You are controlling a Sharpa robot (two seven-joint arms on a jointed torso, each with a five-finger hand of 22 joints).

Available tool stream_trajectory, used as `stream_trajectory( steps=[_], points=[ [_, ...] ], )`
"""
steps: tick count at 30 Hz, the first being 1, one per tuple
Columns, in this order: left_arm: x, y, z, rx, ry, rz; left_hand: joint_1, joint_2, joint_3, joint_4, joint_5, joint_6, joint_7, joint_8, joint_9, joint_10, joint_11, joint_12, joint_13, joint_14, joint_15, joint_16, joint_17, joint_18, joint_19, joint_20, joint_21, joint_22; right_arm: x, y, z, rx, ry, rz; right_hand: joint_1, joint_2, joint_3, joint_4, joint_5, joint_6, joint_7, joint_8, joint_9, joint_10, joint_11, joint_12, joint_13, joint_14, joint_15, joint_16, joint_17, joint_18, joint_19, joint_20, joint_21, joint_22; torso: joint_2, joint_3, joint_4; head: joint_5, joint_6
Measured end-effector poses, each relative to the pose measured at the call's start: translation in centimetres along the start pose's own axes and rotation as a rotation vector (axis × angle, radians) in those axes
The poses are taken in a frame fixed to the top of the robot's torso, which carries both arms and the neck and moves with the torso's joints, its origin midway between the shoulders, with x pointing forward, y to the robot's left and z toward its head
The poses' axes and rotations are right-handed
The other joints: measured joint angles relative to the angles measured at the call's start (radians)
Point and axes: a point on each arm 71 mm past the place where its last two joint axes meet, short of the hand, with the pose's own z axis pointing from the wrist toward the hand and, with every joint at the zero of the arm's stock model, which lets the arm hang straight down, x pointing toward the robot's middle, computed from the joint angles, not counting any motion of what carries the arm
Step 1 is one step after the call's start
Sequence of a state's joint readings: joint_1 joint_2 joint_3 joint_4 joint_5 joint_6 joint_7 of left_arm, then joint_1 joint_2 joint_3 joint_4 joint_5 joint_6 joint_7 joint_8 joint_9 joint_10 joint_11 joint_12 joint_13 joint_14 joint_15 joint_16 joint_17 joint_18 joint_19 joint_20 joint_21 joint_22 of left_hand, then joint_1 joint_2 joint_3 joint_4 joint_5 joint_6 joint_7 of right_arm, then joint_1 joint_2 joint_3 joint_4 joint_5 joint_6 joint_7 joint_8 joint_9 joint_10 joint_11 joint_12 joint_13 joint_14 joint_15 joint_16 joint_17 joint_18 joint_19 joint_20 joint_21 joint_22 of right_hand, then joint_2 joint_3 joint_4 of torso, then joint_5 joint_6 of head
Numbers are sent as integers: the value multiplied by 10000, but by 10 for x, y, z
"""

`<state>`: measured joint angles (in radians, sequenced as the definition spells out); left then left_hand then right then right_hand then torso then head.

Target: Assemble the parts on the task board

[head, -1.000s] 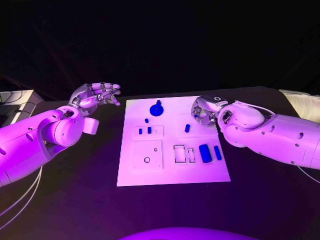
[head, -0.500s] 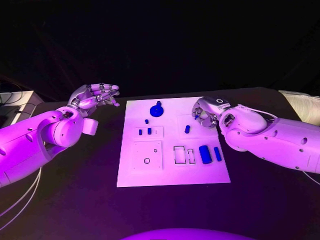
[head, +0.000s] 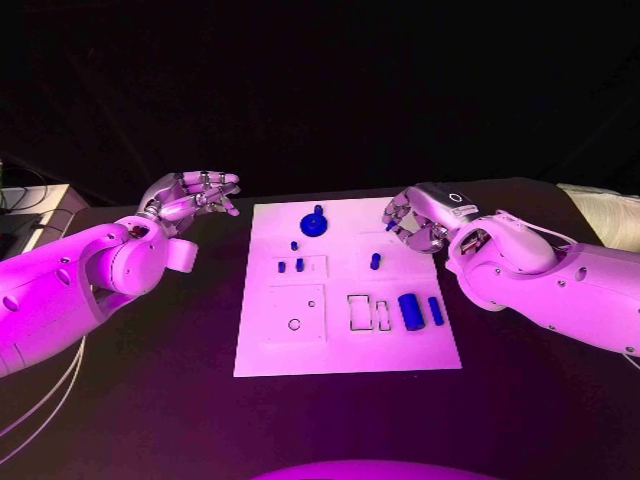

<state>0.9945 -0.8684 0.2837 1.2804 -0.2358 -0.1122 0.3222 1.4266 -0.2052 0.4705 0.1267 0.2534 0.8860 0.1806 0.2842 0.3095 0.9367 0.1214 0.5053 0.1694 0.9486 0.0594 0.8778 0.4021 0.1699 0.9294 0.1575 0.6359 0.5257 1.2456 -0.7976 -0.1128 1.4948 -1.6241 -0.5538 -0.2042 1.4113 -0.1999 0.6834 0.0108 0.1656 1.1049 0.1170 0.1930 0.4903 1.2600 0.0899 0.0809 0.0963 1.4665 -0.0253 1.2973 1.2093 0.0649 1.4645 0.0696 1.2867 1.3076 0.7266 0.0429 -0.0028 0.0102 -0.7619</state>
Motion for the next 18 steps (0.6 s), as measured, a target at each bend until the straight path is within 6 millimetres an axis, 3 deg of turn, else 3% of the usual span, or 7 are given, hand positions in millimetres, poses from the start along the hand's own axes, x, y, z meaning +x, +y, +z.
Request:
stream_trajectory(
  steps=[5, 11, 18],
  points=[
    [2, 1, 1, -9, 30, -29, 0, 0, 0, 0, 0, 0, 0, 0, -10, 0, 0, 0, -13, 0, 0, 0, 0, -1, 0, 0, 0, 0, -2, 20, -4, -467, -91, 555, 0, -1, 0, 0, -11, 0, 0, 40, 11, 0, 0, 0, 1, 0, 0, 0, 0, -2, 0, 0, 32, -1, -8, -11, 1, 67, 11],
    [8, 1, 3, 5, 115, -87, 0, 0, 0, 0, 0, 0, 0, 0, -10, -23, 23, 0, -24, 0, 0, -37, -9, -1, -1, 0, -38, -10, 5, 57, -5, -1326, 85, 1143, -1, -3, 25, -26, -13, -1, -1, 40, 12, 0, 0, 0, 3, -36, -36, -1, -1, -1, 0, 1, 32, -1, -22, -20, 0, 282, -31],
    [16, 1, 5, 37, 223, -154, 0, 0, -18, 18, 0, 0, 0, 37, -17, -39, 39, -37, -35, 0, 0, -37, -8, -1, -1, 0, -38, -19, 22, 91, -8, -2075, 495, 1269, -1, -5, 25, -28, -19, -2, -2, 39, 11, 0, -1, -1, 13, -36, -36, -1, -15, -2, 0, 1, 32, -2, -38, -56, 8, 570, -142]
  ],
)
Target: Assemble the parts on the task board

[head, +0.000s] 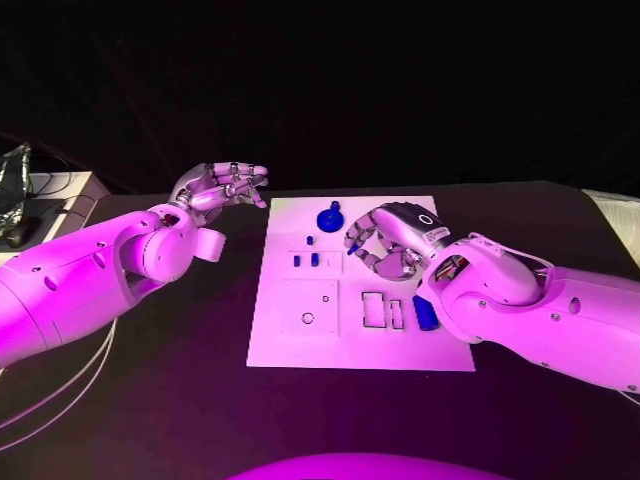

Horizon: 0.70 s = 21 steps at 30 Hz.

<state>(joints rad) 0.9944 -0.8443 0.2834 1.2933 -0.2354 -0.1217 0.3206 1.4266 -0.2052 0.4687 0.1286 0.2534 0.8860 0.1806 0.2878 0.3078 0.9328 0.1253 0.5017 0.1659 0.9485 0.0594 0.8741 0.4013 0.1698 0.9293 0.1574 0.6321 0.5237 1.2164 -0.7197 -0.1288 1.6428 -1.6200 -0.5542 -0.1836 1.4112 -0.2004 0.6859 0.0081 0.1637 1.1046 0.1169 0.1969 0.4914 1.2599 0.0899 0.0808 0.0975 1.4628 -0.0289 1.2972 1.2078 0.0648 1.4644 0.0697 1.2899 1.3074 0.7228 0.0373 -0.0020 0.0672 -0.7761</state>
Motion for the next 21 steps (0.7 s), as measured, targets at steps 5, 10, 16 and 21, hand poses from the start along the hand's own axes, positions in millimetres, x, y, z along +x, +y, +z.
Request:
stream_trajectory(
  steps=[5, 10, 16, 21],
  points=[
    [4, 0, 1, 9, 28, -29, 0, 0, -11, 11, 0, 0, 0, 0, -2, 0, 0, 0, -9, 0, 0, 0, 0, 0, 0, 0, 0, 0, 15, 16, 4, -340, 397, -164, 0, -1, 0, 0, -18, -1, -1, -1, -1, 0, 0, 0, 202, 0, 0, 0, -15, 1, 0, 0, 0, -1, -3, -8, -2, 120, -54],
    [8, 0, 2, 17, 81, -65, 0, 0, -39, -17, 0, 0, 0, 0, -2, 1, 0, 0, -8, 0, 0, 0, 1, -1, 0, 0, 0, 0, 33, 22, 5, -378, 934, -380, -1, -1, -1, 0, -19, -2, -2, -10, 10, 0, 0, -1, 261, 0, 0, 0, -27, 1, 0, 0, 0, 8, 4, -12, 2, 221, -118],
    [11, 0, 3, 19, 131, -90, 0, 0, -39, -18, 0, 0, 0, 0, -2, -22, 22, -35, -19, 0, 0, 0, 1, -1, 0, 0, -39, -11, 48, 28, 5, -406, 1404, -504, 0, -2, -1, 0, -31, -18, -17, -12, 10, 0, -1, -3, 254, 0, 1, 0, -41, 1, 0, 1, 0, 7, 19, -1, 8, 324, -234],
    [13, 0, 3, 19, 154, -100, 0, 0, -39, -18, 0, 0, 0, 0, -1, -36, 36, -34, -21, 1, 0, -38, 1, -1, 0, 0, -39, -11, 54, 33, 6, -451, 1636, -650, 0, -2, -2, 0, 11, -20, -17, -21, 9, 0, 0, -20, 249, 0, 1, 0, -42, 1, 0, 1, 0, 7, 22, 6, 8, 391, -304]
  ],
)
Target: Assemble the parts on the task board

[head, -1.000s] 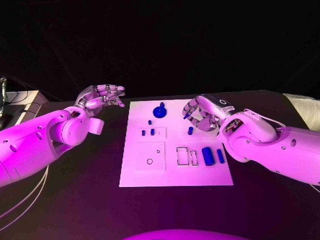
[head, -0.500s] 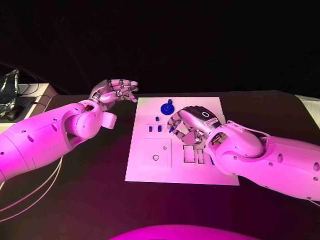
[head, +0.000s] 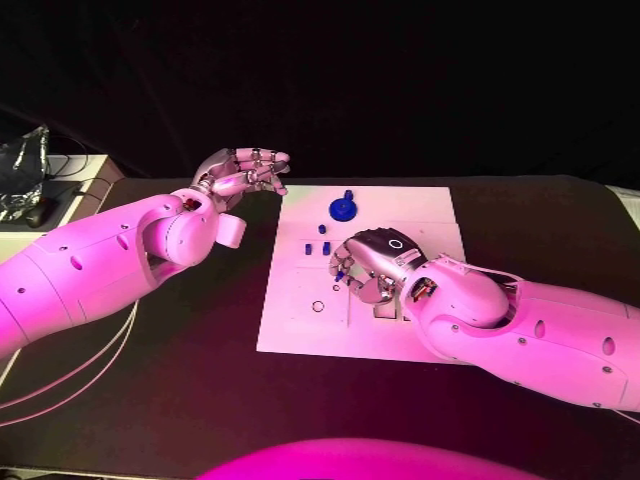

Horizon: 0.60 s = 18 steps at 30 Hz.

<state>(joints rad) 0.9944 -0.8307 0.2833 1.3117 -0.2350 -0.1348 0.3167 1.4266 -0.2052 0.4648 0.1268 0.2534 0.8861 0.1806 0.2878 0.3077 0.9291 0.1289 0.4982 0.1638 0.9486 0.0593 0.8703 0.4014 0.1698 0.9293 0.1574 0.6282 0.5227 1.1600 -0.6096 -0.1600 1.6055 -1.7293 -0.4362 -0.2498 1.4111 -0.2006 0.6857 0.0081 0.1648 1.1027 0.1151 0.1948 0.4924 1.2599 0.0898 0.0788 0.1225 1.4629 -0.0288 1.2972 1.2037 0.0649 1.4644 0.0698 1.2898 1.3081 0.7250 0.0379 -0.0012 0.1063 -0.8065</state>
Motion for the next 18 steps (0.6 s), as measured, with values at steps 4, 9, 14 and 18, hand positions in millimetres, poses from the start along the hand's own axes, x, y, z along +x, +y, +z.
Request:
stream_trajectory(
  steps=[4, 9, 14, 18],
  points=[
    [0, 0, 0, -5, 7, -3, 0, 0, 0, 0, 0, 0, 0, 0, 0, 0, 0, 0, 0, 0, 0, 0, 1, 0, 0, 0, 0, 0, 2, 0, 0, 48, 171, -174, -2, 2, 0, 0, 0, -1, 0, -1, -1, 0, 0, -1, -2, 0, 0, 0, 0, 0, 0, 0, 0, 0, 2, -1, 1, 52, -69],
    [0, 0, 0, -14, 2, 4, 0, 0, 0, 0, 0, 0, 0, 0, 0, 0, 0, 1, 1, 0, 0, 0, 1, 0, 0, 0, 0, 0, 5, 3, 1, 50, 328, -352, -6, 5, -1, 0, 0, -14, -12, -20, -6, 1, -1, -1, -5, 0, 0, 0, 0, 0, 0, 0, 0, -1, 3, 6, -13, 71, -119],
    [0, 0, -1, -22, 3, 4, 0, 0, -28, 29, 0, 0, 0, 0, -3, 0, 0, 1, -14, 37, 37, 0, 1, 0, 0, 0, 0, -18, 6, 6, 2, 4, 419, -444, -25, 24, -1, 0, 0, 19, 20, 14, -4, 2, -2, -1, -7, 1, 0, 0, 1, 0, 0, 0, 0, -2, 3, 12, -15, 92, -147],
    [0, 0, -1, -30, 5, 4, 0, 0, -28, 29, 0, 0, 0, 0, -8, 1, -1, 1, -14, 37, 36, 0, 1, 0, 0, 0, 0, -19, 7, 7, 2, 7, 475, -511, -34, 33, -1, 0, 0, 20, 21, 13, 3, 56, -56, -19, -24, 1, 1, 0, 1, 1, 0, 0, 0, -2, -4, 10, -13, 111, -169]
  ],
)
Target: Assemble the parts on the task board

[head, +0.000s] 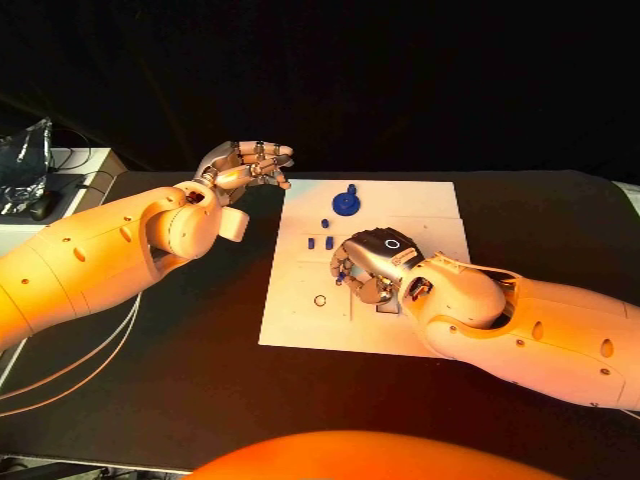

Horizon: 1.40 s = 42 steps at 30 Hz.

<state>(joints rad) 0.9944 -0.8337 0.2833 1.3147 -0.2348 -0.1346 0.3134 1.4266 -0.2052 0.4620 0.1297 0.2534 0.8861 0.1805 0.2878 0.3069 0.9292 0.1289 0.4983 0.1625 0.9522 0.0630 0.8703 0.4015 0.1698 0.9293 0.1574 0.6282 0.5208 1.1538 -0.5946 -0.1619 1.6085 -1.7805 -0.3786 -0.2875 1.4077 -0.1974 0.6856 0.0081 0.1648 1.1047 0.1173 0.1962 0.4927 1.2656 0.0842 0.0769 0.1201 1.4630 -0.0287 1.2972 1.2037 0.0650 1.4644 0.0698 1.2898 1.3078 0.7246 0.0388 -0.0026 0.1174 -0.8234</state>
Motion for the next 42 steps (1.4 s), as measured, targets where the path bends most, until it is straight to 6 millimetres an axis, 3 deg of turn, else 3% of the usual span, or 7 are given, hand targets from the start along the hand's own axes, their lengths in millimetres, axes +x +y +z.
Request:
stream_trajectory(
  steps=[29, 32, 33, 36, 38, 40, 42],
  points=[
    [-1, -1, -1, -36, 22, 7, 0, 0, 1, 0, 0, 0, 0, 0, 1, 1, 0, 1, -8, -1, 0, 0, 1, 0, 0, 0, -39, -10, 10, 1, 5, 36, 308, -255, -8, 6, 41, -42, -5, -22, -17, -36, 8, 56, -56, -38, 25, 5, 5, 0, -83, 1, 0, 0, -24, -4, 2, -11, -2, 112, -163],
    [-1, -1, -1, -43, 27, 5, 0, 0, 1, 0, 0, 0, 0, 0, 2, 1, 0, 1, -7, 0, 0, 0, 1, 0, 0, 0, -39, -10, 10, 1, 6, 24, 314, -261, -454, -243, -68, 40, 202, -300, 149, -152, 7, 30, -207, -134, -2, 40, 40, -20, -208, 29, 0, 0, -374, -4, -3, -11, -4, 113, -175],
    [-1, -1, -1, -47, 27, 5, 0, 0, 1, 0, 0, 0, 0, 0, 2, 1, -1, 1, -7, 0, 0, 0, 1, 0, 0, 0, -39, -10, 11, 1, 5, 20, 331, -263, -620, -348, -165, 97, 235, -453, 158, -242, -14, -182, -179, -130, -52, 48, 97, -69, -268, 31, 0, 0, -592, -4, -4, -11, -5, 113, -179],
    [-1, -1, -1, -62, 30, 5, 0, 0, -27, 28, 0, 0, 0, 0, 2, -35, 35, 1, -15, 0, 0, -38, 1, 0, 0, 0, -39, -24, 12, 1, 4, -22, 354, -249, -1022, -616, -459, 229, 131, -897, 96, -534, -181, -954, -42, -109, -295, 35, 182, -333, -642, 33, -135, 175, -1602, -5, -9, -11, -8, 121, -190],
    [-1, -1, -1, -74, 30, 5, 0, 0, -27, 28, 0, 0, 0, 0, 2, -35, 35, 1, -16, 0, 0, -38, 1, 0, 0, 0, -39, -24, 13, 1, 3, -56, 359, -234, -995, -747, -728, 245, 35, -1125, 39, -680, -259, -1364, 14, -112, -405, 21, 275, -551, -934, 198, -321, 237, -2132, -48, -12, -10, -10, 123, -192],
    [-1, 0, -1, -90, 26, 5, 0, 0, -27, 28, 0, 0, 0, 0, 2, -35, 35, 1, -16, 0, 0, -38, 1, 0, 0, 0, -39, -24, 13, 1, 2, -95, 354, -209, -950, -784, -943, 239, 35, -1246, -47, -787, -317, -1603, 61, -116, -459, 14, 305, -619, -1072, 200, -397, 288, -2362, -130, -13, -10, -13, 124, -189],
    [-1, 0, -1, -104, 24, 4, 0, 0, -27, 28, 0, 0, 0, 0, 2, -35, 35, 1, -16, 0, 0, -38, 1, 0, 0, 0, -39, -24, 13, 1, 1, -113, 325, -184, -927, -807, -1076, 226, 35, -1294, -32, -806, -351, -1712, 118, -116, -470, -3, 322, -619, -1131, 199, -396, 288, -2473, -185, -17, -4, -13, 125, -180]
  ],
)
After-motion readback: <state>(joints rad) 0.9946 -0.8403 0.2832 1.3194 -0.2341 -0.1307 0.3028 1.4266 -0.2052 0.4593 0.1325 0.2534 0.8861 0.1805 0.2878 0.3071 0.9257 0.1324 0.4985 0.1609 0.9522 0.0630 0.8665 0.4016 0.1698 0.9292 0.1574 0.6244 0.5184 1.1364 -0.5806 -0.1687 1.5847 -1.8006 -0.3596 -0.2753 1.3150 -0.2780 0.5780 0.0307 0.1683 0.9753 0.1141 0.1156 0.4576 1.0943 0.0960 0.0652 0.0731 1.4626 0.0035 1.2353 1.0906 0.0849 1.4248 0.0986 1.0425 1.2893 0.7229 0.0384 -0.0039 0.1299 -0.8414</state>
